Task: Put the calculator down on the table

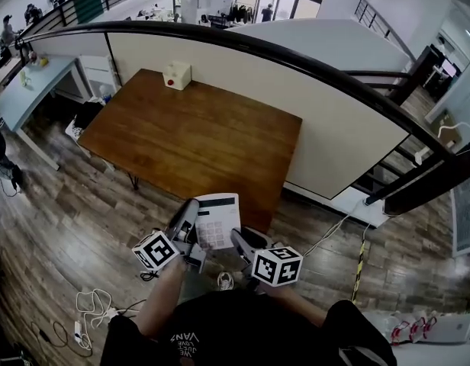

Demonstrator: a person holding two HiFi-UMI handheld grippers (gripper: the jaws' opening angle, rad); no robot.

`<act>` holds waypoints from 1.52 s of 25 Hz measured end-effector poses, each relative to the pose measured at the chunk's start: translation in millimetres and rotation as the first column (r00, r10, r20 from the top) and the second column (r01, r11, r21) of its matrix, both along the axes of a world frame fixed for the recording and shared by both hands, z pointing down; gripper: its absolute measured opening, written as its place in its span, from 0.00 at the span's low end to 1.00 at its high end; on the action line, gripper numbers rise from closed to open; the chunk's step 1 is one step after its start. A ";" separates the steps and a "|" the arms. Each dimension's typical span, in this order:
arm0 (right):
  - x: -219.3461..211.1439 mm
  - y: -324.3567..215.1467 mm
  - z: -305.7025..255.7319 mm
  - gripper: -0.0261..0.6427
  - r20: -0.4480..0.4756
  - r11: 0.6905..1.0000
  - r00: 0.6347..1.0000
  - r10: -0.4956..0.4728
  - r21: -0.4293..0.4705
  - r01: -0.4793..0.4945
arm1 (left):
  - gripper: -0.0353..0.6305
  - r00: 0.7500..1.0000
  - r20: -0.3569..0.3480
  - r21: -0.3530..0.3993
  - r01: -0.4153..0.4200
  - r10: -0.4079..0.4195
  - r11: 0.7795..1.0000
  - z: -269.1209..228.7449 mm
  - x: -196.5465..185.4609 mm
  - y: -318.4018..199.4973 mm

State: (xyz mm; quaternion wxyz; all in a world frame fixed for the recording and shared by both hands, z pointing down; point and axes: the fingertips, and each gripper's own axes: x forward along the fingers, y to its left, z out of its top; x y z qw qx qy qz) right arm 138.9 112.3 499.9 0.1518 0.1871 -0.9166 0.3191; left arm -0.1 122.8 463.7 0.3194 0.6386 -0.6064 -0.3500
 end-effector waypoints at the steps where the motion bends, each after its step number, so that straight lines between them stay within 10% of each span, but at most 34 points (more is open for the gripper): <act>1: -3.4 -1.3 0.3 0.21 0.000 1.000 1.000 -0.006 -0.001 0.006 | 0.17 1.000 -0.002 0.000 0.003 -0.003 1.000 0.1 -3.0 -1.4; 20: -119.7 -70.7 5.7 0.21 -0.028 0.987 0.987 0.160 -0.021 -0.161 | 0.17 0.988 -0.031 -0.011 -0.154 0.154 0.988 12.0 -122.6 -91.9; 38: -193.8 -117.2 11.8 0.21 -0.014 0.875 0.875 0.483 -0.030 -0.483 | 0.17 0.884 -0.027 -0.021 -0.467 0.466 0.884 16.5 -185.4 -183.1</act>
